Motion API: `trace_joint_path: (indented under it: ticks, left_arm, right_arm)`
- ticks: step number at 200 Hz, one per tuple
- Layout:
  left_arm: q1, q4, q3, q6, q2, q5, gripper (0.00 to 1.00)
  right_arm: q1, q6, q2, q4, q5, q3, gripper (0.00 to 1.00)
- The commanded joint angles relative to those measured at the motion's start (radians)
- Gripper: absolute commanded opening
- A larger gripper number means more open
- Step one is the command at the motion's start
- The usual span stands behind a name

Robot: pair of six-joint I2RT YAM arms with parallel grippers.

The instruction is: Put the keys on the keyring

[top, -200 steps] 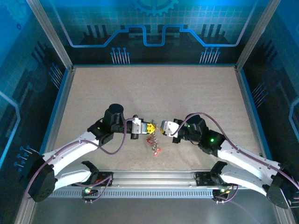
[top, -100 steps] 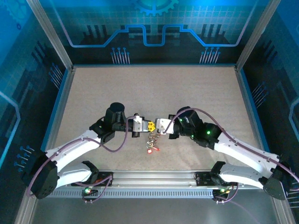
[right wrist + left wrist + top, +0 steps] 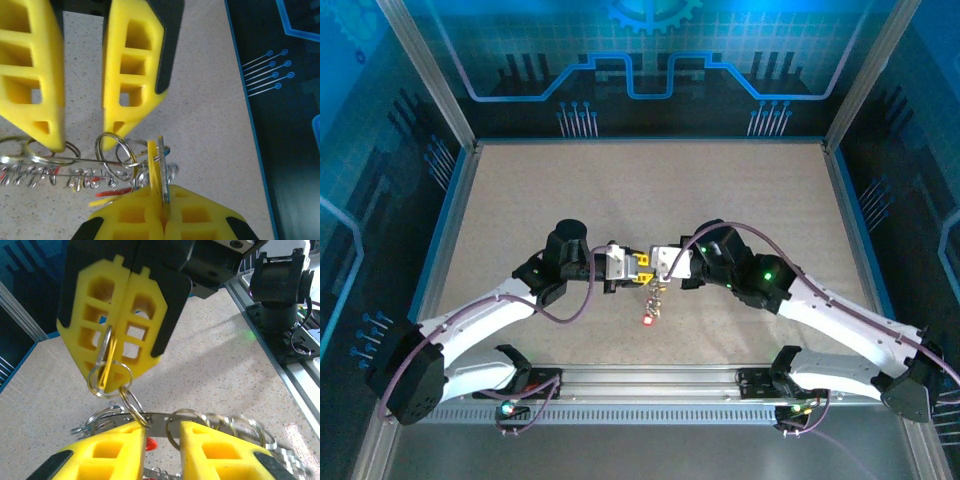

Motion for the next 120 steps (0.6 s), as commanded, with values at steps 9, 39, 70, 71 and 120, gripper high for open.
trace_joint_path:
  ticks: [9,39,70,71,120]
  left_arm:
    - [-0.004,0.014,-0.001,-0.018,-0.005,-0.01,0.32]
    - [-0.004,0.054,-0.025,-0.025,-0.024,-0.079,0.39]
    - [0.001,0.057,-0.034,-0.018,-0.034,-0.127,0.4]
    - [0.002,0.058,-0.034,-0.017,-0.033,-0.13,0.4]
    - [0.021,0.155,-0.076,-0.05,-0.034,-0.271,0.47]
  right_arm:
    - [0.033,-0.112,0.014,-0.017,0.117,0.069,0.0]
    - [0.045,-0.175,0.03,-0.069,0.19,0.112,0.0]
    - [0.052,-0.276,0.055,-0.122,0.253,0.14,0.0]
    - [0.052,-0.277,0.057,-0.126,0.257,0.143,0.0]
    - [0.065,-0.49,0.112,-0.194,0.491,0.168,0.0]
